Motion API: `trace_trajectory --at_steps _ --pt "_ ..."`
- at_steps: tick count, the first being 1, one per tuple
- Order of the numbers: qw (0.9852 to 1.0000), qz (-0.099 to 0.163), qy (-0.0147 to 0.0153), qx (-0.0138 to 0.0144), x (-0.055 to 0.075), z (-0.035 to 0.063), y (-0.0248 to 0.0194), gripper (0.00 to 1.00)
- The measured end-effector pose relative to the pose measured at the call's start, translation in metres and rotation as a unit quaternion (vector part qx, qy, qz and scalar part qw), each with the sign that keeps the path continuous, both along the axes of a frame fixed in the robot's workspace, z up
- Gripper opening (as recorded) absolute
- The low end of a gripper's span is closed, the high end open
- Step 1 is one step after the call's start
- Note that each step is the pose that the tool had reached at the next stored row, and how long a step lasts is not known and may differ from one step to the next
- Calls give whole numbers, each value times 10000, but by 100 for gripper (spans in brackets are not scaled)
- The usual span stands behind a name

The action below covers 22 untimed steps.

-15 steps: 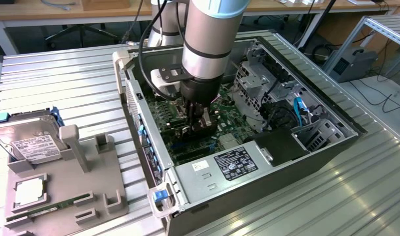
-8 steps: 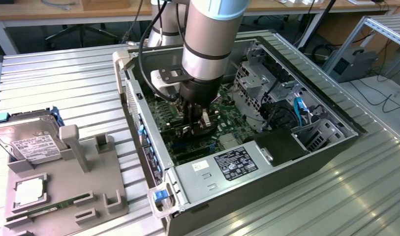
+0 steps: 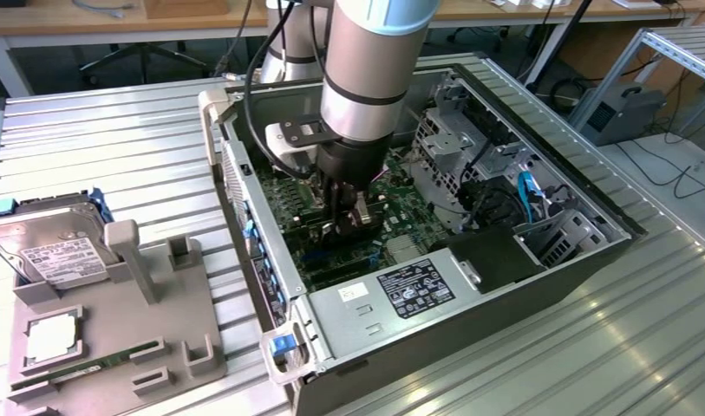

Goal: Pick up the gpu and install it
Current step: 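Insert the gpu into the slot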

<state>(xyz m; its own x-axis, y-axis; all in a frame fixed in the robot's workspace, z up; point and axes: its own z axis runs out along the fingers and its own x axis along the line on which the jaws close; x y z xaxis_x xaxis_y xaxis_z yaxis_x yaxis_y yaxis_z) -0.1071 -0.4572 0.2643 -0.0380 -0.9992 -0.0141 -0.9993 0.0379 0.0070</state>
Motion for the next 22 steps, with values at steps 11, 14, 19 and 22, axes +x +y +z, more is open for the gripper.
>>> trace_trajectory --at_steps 11,14,19,22 --pt "10000 0 0 -1 -6 -26 0 27" --pt "10000 0 0 -2 -24 -38 -1 27" --pt "10000 0 -2 -1 -38 -50 0 27" --pt "10000 0 -5 0 -52 -50 0 27"
